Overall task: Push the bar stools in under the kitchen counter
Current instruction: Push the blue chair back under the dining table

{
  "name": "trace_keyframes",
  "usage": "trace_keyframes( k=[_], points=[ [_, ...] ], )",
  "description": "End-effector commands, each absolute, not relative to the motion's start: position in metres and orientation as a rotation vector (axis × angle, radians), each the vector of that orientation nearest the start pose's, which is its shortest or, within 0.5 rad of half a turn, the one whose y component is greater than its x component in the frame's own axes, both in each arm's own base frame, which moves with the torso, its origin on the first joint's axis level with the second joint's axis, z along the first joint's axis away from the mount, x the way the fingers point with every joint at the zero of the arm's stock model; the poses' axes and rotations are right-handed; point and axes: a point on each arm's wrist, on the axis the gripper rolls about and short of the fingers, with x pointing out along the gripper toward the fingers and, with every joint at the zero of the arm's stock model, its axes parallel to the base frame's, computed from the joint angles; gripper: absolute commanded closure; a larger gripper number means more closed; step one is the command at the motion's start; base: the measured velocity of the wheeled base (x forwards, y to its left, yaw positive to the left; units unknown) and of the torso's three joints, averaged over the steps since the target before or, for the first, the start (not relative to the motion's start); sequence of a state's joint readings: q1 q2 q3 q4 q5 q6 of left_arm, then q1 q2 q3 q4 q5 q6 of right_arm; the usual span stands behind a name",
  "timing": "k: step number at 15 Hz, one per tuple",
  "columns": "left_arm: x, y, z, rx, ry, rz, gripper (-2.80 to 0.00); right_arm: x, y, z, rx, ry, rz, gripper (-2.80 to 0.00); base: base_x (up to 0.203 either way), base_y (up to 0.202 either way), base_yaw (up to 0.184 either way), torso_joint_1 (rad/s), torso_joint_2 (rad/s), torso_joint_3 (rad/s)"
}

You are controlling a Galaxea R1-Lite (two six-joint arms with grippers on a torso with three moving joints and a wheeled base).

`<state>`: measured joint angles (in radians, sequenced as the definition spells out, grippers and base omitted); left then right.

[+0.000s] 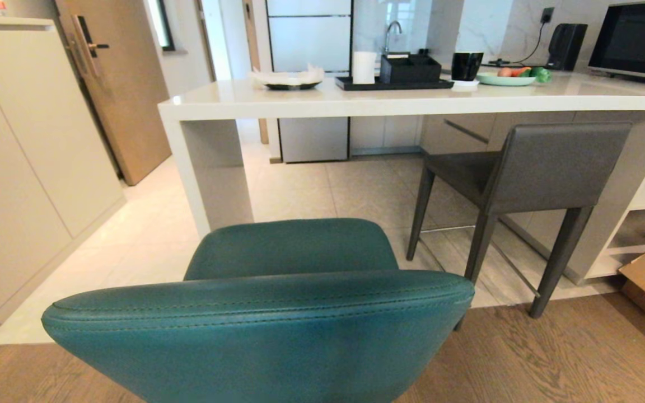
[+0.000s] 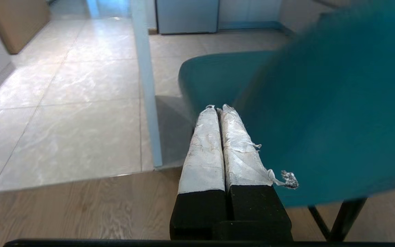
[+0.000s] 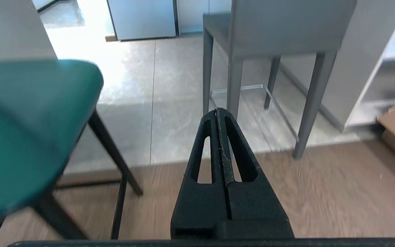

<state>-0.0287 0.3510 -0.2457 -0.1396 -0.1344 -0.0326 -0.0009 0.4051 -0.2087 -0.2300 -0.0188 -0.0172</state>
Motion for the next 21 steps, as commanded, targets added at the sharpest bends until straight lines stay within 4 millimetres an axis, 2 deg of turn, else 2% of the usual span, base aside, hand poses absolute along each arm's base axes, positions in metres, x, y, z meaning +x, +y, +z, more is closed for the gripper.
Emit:
trace_keyframes(
  k=[1, 3, 5, 9, 12, 15, 16, 17, 21],
  points=[
    [0.052, -0.005, 0.175, -0.027, 0.083, -0.178, 0.0, 0.062, 0.0, 0.172, -0.032, 0.063, -0.006, 0.0, 0.0, 0.0, 0.0, 0.0, 0.0, 0.0],
    [0.086, -0.007, 0.173, -0.016, 0.117, -0.187, 0.0, 0.09, 0.005, 0.175, -0.049, 0.078, 0.05, 0.0, 0.0, 0.0, 0.0, 0.0, 0.0, 0.0],
    [0.112, -0.009, 0.163, -0.012, 0.146, -0.197, 0.0, 0.116, 0.012, 0.172, -0.065, 0.099, 0.097, 0.0, 0.0, 0.0, 0.0, 0.0, 0.0, 0.0],
    [0.15, -0.012, 0.131, -0.011, 0.168, -0.2, 0.0, 0.168, 0.034, 0.157, -0.112, 0.099, 0.172, 0.0, 0.0, 0.0, 0.0, 0.0, 0.0, 0.0],
    [0.172, -0.011, 0.117, -0.014, 0.135, -0.206, 0.0, 0.182, 0.074, 0.137, -0.143, 0.112, 0.298, 0.0, 0.0, 0.0, 0.0, 0.0, 0.0, 0.0],
    [0.18, -0.003, 0.109, -0.043, 0.136, -0.263, 0.0, 0.201, 0.098, 0.113, -0.155, 0.111, 0.287, 0.0, 0.0, 0.0, 0.0, 0.0, 0.0, 0.0],
    [0.181, -0.002, 0.108, -0.049, 0.14, -0.262, 0.0, 0.202, 0.106, 0.109, -0.149, 0.09, 0.291, 0.0, 0.0, 0.0, 0.0, 0.0, 0.0, 0.0],
    [0.181, -0.002, 0.108, -0.049, 0.14, -0.264, 0.0, 0.199, 0.113, 0.108, -0.136, 0.077, 0.298, 0.0, 0.0, 0.0, 0.0, 0.0, 0.0, 0.0],
    [0.181, -0.009, 0.108, -0.051, 0.145, -0.303, 0.0, 0.2, 0.121, 0.104, -0.127, 0.087, 0.315, 0.0, 0.0, 0.0, 0.0, 0.0, 0.0, 0.0]
  ],
)
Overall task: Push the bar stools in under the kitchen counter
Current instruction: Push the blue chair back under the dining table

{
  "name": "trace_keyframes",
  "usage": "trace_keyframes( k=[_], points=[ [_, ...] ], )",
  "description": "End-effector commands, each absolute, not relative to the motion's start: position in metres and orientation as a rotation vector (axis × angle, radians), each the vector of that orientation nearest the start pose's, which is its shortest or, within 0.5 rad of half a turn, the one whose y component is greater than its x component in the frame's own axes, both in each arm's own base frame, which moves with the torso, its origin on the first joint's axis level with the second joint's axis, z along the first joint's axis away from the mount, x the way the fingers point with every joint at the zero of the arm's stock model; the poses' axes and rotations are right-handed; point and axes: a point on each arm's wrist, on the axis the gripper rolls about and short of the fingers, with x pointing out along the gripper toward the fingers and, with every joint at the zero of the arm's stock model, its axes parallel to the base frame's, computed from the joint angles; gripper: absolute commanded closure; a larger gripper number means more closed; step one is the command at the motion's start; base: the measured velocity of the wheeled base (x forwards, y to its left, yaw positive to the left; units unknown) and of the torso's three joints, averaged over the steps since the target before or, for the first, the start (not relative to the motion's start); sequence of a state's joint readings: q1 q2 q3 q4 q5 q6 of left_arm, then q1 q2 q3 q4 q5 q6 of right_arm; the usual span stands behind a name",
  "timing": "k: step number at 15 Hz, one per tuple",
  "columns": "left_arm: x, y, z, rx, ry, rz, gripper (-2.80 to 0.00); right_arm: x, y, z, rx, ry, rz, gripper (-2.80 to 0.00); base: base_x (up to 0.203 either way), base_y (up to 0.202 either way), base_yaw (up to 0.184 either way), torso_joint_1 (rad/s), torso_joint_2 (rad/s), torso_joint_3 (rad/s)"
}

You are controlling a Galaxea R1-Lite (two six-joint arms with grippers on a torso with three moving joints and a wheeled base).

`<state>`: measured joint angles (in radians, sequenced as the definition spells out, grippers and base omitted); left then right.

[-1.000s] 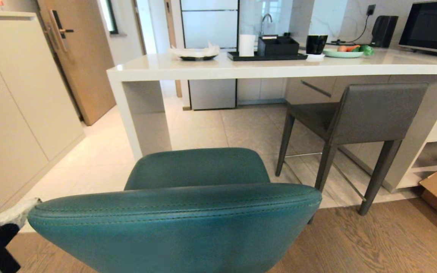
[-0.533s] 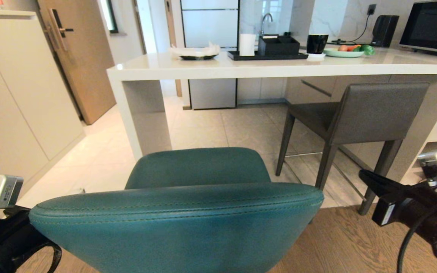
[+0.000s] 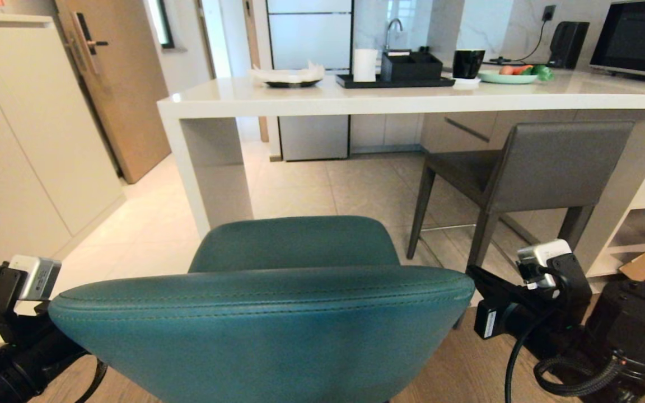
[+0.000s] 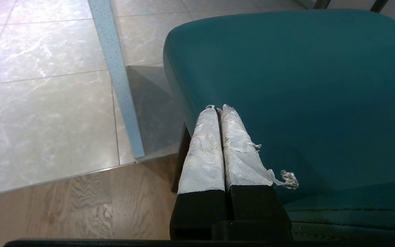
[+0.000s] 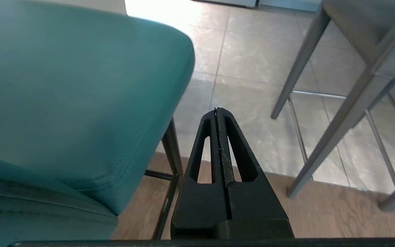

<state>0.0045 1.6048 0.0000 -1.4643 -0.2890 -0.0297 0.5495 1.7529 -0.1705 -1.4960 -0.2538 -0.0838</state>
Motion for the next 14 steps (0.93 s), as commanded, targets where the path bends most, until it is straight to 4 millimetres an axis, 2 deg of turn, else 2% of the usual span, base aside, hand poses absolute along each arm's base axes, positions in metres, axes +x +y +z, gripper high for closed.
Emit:
trace_keyframes(
  k=[1, 4, 8, 10, 14],
  points=[
    [0.181, -0.012, 0.108, -0.057, 0.144, -0.317, 0.0, 0.199, 0.126, 0.103, -0.128, 0.087, 0.336, 0.0, 0.0, 0.0, 0.0, 0.0, 0.0, 0.0],
    [0.181, -0.018, 0.108, -0.068, 0.145, -0.349, 0.0, 0.201, 0.139, 0.102, -0.127, 0.081, 0.373, 0.0, 0.0, 0.0, 0.0, 0.0, 0.0, 0.0],
    [0.186, -0.029, 0.104, -0.125, 0.179, -0.403, 0.0, 0.227, 0.158, 0.107, -0.122, 0.035, 0.36, 0.0, 0.0, 0.0, 0.0, 0.0, 0.0, 0.0],
    [0.192, -0.039, 0.101, -0.122, 0.192, -0.447, 0.0, 0.235, 0.163, 0.102, -0.128, 0.043, 0.348, 0.0, 0.0, 0.0, 0.0, 0.0, 0.0, 0.0],
    [0.205, -0.054, 0.09, -0.116, 0.223, -0.501, 0.0, 0.25, 0.17, 0.109, -0.14, 0.022, 0.336, 0.0, 0.0, 0.0, 0.0, 0.0, 0.0, 0.0]
  ],
)
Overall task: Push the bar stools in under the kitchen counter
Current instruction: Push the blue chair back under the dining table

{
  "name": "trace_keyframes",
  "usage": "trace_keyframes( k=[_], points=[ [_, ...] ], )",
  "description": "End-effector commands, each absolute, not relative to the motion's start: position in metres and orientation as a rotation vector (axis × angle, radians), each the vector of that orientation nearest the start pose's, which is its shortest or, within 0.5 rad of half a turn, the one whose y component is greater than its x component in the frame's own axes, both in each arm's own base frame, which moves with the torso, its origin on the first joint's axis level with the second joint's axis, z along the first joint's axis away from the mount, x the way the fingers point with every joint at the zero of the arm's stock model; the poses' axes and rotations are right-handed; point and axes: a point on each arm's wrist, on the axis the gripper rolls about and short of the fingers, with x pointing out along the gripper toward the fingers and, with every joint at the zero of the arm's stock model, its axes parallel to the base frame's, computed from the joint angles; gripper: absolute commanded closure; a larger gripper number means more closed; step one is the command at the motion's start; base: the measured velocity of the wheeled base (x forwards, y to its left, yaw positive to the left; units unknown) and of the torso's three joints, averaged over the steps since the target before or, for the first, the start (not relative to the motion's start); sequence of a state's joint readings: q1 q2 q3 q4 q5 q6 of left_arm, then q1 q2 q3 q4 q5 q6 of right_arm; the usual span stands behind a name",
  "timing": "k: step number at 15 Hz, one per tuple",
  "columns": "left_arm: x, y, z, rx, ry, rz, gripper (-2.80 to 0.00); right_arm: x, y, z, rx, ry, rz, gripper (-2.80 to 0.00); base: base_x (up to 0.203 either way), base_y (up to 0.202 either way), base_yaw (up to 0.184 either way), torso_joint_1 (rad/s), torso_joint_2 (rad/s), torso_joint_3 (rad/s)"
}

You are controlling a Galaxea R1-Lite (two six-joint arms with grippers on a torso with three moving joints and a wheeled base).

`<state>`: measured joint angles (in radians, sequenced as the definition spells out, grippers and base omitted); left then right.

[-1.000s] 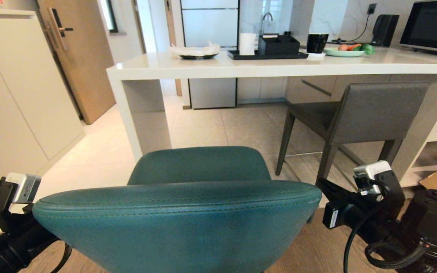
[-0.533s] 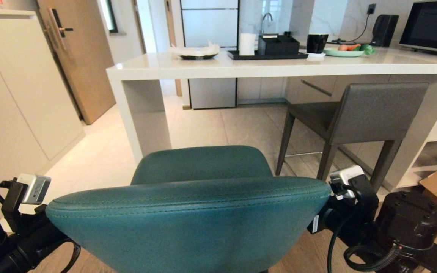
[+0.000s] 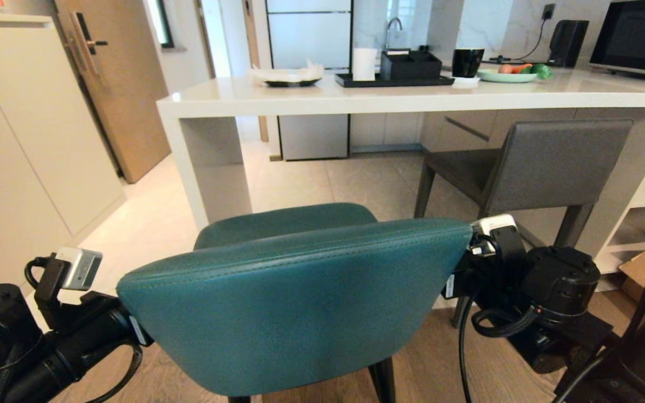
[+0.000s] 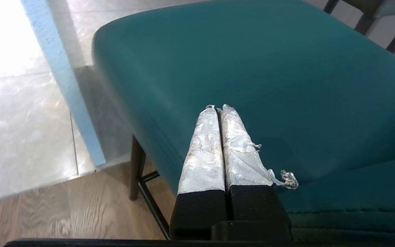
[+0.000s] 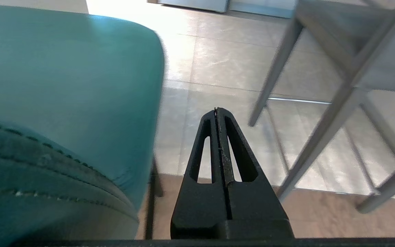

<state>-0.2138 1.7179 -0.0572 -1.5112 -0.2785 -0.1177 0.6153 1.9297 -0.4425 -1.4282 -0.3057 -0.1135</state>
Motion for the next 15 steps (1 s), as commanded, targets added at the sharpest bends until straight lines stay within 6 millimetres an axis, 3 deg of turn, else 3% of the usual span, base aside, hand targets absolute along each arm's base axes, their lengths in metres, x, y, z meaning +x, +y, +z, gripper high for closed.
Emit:
trace_keyframes(
  k=[1, 5, 12, 15],
  points=[
    [0.211, -0.056, 0.083, -0.114, 0.251, -0.496, 0.0, 0.251, 0.17, 0.109, -0.14, 0.023, 0.335, 0.0, 0.0, 0.0, 0.0, 0.0, 0.0, 0.0],
    [0.251, -0.068, 0.075, -0.098, 0.216, -0.421, 0.0, 0.25, 0.17, 0.108, -0.141, 0.027, 0.335, 0.0, 0.0, 0.0, 0.0, 0.0, 0.0, 0.0],
    [0.267, -0.079, 0.066, -0.092, 0.22, -0.426, 0.0, 0.249, 0.17, 0.106, -0.145, 0.031, 0.337, 0.0, 0.0, 0.0, 0.0, 0.0, 0.0, 0.0],
    [0.287, -0.082, 0.062, -0.079, 0.19, -0.361, 0.0, 0.252, 0.172, 0.101, -0.155, 0.041, 0.338, 0.0, 0.0, 0.0, 0.0, 0.0, 0.0, 0.0]
  ],
)
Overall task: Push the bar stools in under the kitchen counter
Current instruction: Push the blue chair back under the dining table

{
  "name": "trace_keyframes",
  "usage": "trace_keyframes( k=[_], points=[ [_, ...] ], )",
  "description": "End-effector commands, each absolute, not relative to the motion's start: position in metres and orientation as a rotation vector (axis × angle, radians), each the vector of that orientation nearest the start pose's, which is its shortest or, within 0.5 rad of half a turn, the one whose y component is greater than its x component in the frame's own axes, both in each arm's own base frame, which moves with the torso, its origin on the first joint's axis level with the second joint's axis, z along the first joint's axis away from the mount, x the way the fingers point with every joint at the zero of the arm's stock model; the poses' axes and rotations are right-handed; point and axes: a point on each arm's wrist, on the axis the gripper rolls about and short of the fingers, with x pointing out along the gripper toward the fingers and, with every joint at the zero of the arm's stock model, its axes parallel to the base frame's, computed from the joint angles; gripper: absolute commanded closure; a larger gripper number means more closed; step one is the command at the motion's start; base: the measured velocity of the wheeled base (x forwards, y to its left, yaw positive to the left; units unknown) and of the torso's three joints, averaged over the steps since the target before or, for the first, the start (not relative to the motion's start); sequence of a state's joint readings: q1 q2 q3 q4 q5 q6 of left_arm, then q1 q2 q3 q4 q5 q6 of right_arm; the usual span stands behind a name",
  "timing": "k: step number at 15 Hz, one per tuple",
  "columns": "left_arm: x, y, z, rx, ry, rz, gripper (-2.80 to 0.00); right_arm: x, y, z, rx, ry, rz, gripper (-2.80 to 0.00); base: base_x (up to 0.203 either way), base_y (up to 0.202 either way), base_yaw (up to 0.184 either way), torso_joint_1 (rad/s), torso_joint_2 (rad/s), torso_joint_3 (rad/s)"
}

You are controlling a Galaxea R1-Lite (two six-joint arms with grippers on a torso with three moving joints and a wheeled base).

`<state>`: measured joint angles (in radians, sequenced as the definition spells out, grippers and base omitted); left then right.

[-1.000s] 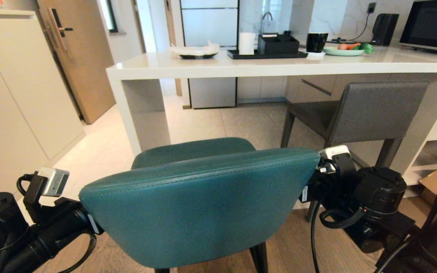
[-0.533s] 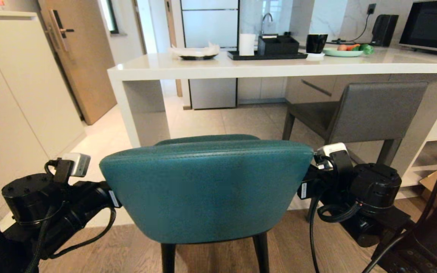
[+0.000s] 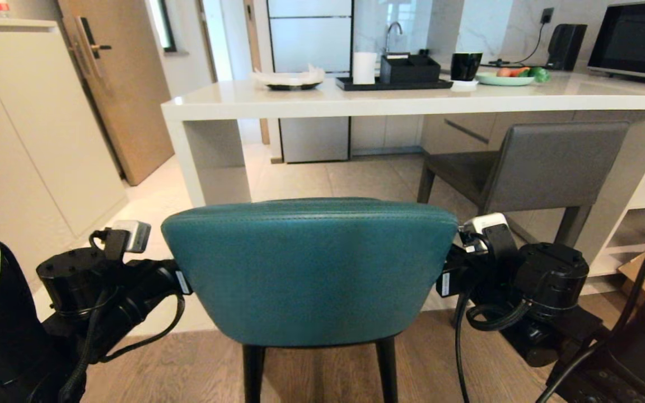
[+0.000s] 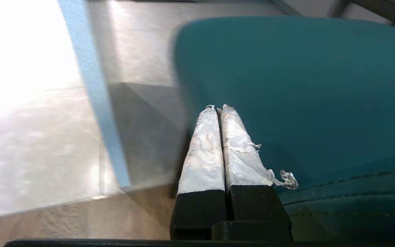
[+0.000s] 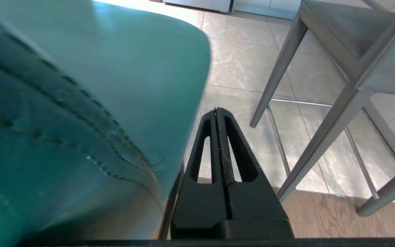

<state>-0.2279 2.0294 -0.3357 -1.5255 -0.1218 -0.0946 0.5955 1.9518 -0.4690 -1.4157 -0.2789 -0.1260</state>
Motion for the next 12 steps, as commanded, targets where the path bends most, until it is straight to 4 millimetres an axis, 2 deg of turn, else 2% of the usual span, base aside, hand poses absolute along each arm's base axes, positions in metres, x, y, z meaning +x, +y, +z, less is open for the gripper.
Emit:
trace_keyframes(
  k=[1, 3, 5, 7, 12],
  points=[
    [0.292, -0.082, 0.066, -0.08, 0.162, -0.334, 0.0, 0.254, 0.173, 0.099, -0.156, 0.045, 0.337, 0.0, 0.0, 0.0, 0.0, 0.0, 0.0, 0.0],
    [0.289, -0.082, 0.076, -0.085, 0.131, -0.341, 0.0, 0.259, 0.176, 0.101, -0.152, 0.032, 0.334, 0.0, 0.0, 0.0, 0.0, 0.0, 0.0, 0.0],
    [0.278, -0.083, 0.079, -0.09, 0.142, -0.359, 0.0, 0.273, 0.175, 0.106, -0.138, 0.001, 0.306, 0.0, 0.0, 0.0, 0.0, 0.0, 0.0, 0.0],
    [0.277, -0.085, 0.075, -0.089, 0.157, -0.363, 0.0, 0.288, 0.172, 0.106, -0.134, -0.007, 0.275, 0.0, 0.0, 0.0, 0.0, 0.0, 0.0, 0.0],
    [0.284, -0.091, 0.064, -0.083, 0.184, -0.373, 0.0, 0.312, 0.17, 0.117, -0.132, -0.028, 0.232, 0.0, 0.0, 0.0, 0.0, 0.0, 0.0, 0.0]
  ],
)
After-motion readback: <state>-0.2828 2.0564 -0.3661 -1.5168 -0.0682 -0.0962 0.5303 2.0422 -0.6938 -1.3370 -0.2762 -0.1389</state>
